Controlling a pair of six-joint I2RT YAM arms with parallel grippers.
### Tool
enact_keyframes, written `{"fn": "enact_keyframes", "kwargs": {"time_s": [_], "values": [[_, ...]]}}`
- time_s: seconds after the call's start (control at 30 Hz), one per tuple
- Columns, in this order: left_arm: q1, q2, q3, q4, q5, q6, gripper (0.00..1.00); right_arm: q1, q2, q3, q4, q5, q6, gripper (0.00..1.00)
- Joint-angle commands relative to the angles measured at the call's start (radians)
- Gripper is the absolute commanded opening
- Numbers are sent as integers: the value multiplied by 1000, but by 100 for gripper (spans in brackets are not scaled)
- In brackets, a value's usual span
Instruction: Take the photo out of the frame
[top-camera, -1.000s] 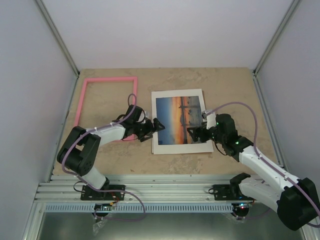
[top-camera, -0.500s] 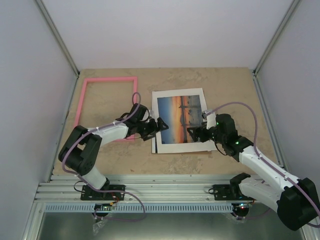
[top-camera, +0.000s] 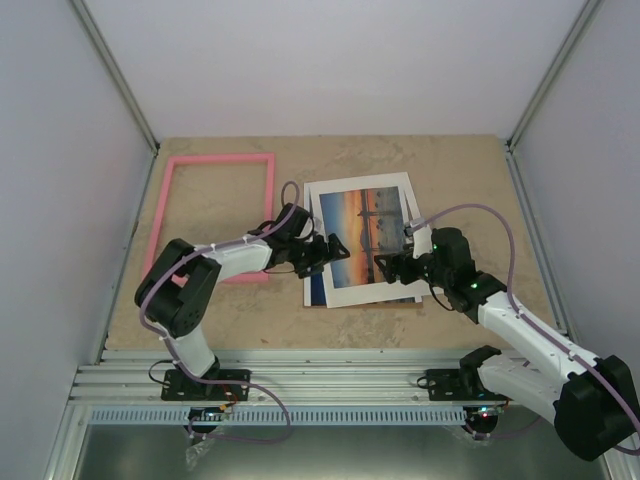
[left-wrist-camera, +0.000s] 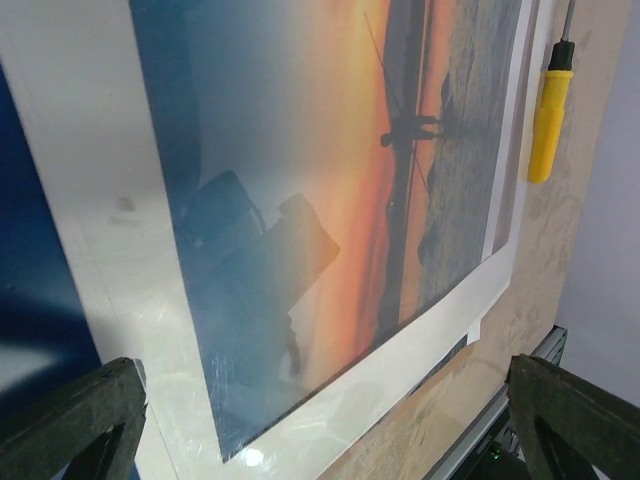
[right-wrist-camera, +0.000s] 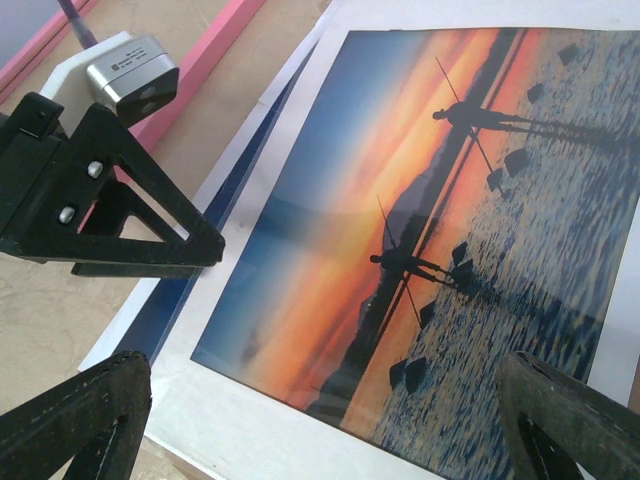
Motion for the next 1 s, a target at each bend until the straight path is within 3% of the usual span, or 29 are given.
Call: {"fn": "enact_keyframes", "kwargs": {"time_s": [0.0,0.2,0.4,0.77,0.97], "values": [[-20,31,43,1,-7,-6,100,-2,2,-6,10,7,7,95],[-32,42,73,-16,-9,-8,100,-2,4,-4,4,12,13,94],[-29,-65,66,-133,-124,38,100,0,10,14,-22,1,10,94],[32,-269,-125,-283,-127,60,100,50,40,12,-10,-10,41,94],[32,-326,-208,-267,-88,45,100,80,67,9,10,-3,54,94]]}}
